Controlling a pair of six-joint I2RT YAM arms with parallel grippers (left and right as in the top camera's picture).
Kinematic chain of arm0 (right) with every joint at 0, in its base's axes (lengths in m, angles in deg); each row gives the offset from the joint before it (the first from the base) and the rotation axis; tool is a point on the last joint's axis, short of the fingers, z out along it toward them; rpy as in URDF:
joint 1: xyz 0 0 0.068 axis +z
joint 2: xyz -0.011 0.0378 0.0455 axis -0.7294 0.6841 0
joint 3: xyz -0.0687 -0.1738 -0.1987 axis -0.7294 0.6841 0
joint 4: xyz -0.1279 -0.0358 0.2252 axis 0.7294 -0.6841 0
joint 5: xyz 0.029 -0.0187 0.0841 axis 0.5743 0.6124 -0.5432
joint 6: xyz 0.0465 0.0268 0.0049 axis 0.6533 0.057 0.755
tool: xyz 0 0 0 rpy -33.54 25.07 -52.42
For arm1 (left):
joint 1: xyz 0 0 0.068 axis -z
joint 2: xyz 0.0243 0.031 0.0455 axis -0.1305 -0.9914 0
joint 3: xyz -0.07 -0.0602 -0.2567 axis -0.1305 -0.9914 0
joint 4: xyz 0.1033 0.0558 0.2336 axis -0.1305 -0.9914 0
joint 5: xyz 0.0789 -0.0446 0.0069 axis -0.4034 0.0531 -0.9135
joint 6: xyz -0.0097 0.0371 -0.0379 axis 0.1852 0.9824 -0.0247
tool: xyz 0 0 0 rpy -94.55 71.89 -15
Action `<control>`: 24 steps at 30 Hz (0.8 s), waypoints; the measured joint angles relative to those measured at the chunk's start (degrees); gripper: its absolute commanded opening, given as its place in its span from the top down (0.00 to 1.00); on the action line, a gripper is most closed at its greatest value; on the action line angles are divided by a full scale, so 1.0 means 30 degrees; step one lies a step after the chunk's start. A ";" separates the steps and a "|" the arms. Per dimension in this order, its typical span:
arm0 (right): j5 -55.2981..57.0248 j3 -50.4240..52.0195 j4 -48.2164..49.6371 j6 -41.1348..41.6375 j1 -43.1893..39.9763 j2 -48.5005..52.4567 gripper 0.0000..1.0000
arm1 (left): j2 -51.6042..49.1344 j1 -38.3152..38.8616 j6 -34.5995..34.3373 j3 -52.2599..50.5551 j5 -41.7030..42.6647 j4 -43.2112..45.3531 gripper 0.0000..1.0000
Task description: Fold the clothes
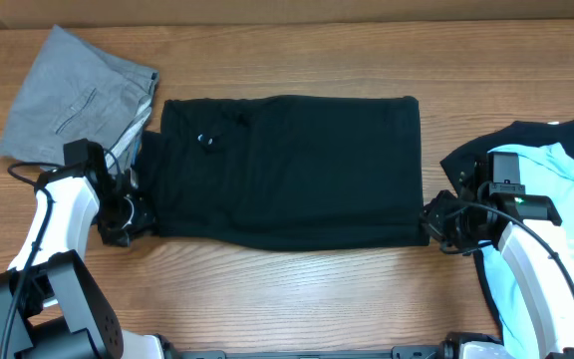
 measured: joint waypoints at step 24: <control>-0.0138 -0.0007 0.7242 0.0634 0.0000 0.2550 0.96 | 0.0000 0.0058 0.0882 0.0073 0.4648 0.6302 0.92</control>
